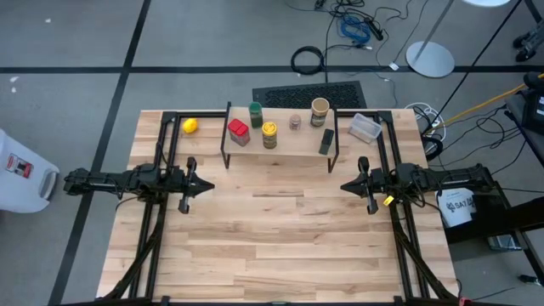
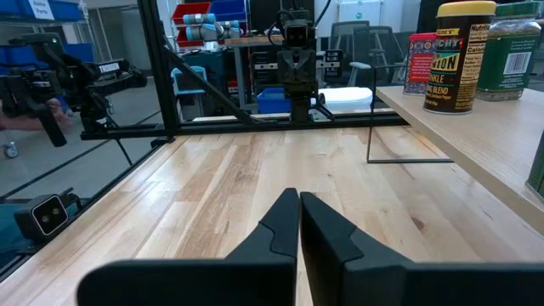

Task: Shelf spices

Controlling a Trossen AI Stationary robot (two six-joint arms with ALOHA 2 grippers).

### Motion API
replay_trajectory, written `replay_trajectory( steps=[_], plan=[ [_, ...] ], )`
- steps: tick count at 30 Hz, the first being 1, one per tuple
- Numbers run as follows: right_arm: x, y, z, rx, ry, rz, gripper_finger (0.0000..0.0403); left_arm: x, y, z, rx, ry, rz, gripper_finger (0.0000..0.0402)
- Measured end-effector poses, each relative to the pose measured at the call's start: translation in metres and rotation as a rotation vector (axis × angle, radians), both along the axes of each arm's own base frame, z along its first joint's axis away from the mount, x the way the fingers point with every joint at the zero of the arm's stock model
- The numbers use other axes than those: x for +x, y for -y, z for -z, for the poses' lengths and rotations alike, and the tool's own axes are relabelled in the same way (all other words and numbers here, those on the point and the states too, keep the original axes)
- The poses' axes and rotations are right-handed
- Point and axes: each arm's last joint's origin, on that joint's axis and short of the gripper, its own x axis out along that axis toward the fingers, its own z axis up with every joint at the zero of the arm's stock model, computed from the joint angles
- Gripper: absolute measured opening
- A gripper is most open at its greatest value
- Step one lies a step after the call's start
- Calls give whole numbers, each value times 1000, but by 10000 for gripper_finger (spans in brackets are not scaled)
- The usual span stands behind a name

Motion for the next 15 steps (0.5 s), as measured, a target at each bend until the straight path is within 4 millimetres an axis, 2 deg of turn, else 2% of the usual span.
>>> replay_trajectory(
  steps=[4,8,15],
  plan=[
    [0,0,-2,-25,21,-1,0,0,0,0,0,0,0,26],
    [-1,0,-13,-15,82,3,0,0,0,0,0,0,0,26],
    [-10,2,-64,-16,79,54,0,0,0,0,0,0,0,26]
  ],
)
